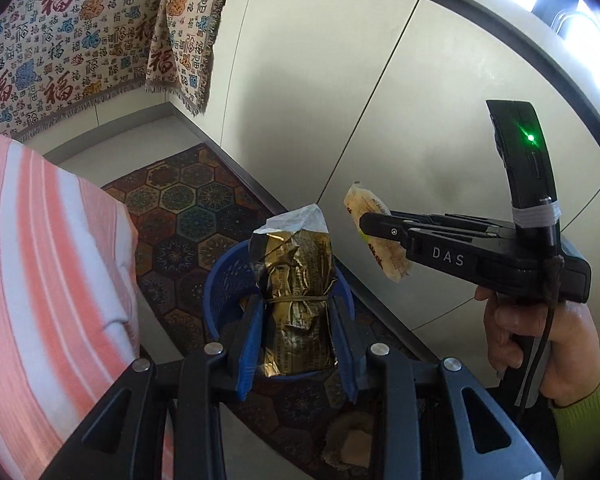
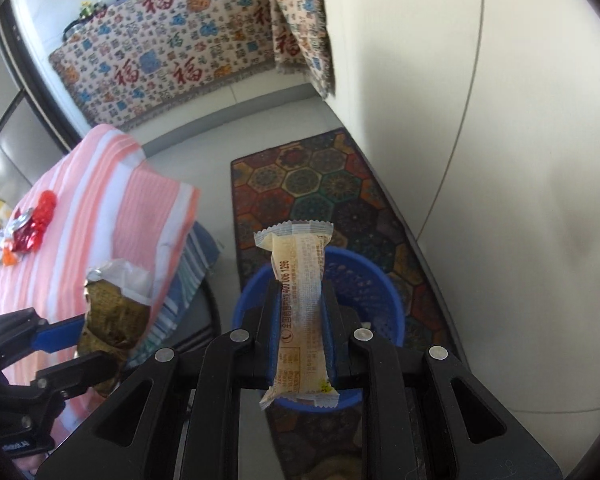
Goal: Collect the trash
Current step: 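Carry both items over the blue wastebasket and open both tools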
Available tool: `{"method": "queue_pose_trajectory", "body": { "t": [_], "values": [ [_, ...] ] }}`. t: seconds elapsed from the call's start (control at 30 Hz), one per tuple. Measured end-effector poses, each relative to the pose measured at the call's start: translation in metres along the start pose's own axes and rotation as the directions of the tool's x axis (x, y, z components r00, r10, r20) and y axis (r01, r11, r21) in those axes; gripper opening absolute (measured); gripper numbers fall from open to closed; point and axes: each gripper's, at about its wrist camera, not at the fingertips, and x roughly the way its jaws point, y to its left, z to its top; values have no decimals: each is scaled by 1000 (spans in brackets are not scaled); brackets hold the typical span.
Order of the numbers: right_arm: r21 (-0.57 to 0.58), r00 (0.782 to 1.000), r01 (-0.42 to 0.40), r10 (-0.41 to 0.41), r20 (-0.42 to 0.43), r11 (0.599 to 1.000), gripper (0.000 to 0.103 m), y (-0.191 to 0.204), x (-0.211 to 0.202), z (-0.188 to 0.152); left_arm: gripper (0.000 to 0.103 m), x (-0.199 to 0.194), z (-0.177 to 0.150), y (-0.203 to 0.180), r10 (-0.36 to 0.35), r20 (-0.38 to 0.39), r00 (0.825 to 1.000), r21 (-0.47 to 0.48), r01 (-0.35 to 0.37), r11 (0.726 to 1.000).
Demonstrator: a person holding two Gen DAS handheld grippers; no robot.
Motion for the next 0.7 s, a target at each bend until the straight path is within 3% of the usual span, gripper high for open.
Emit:
{"method": "queue_pose_trajectory", "body": {
  "t": [0.33, 0.6, 0.63, 0.7],
  "values": [
    [77, 999, -37, 37, -2, 996, 18, -28, 9, -4, 34, 64, 7, -2, 7, -63, 998, -9, -8, 1000],
    [112, 999, -43, 41, 19, 993, 21, -38, 8, -4, 35, 85, 8, -3, 21, -74, 997, 4, -21, 1000],
    [116, 999, -37, 34, 27, 993, 22, -39, 8, -4, 39, 90, 8, -4, 34, -75, 997, 11, -33, 999],
    [127, 998, -44, 39, 38, 991, 42, -40, 8, -4, 60, 100, 6, -4, 65, -89, 994, 14, -64, 998]
  ]
}}
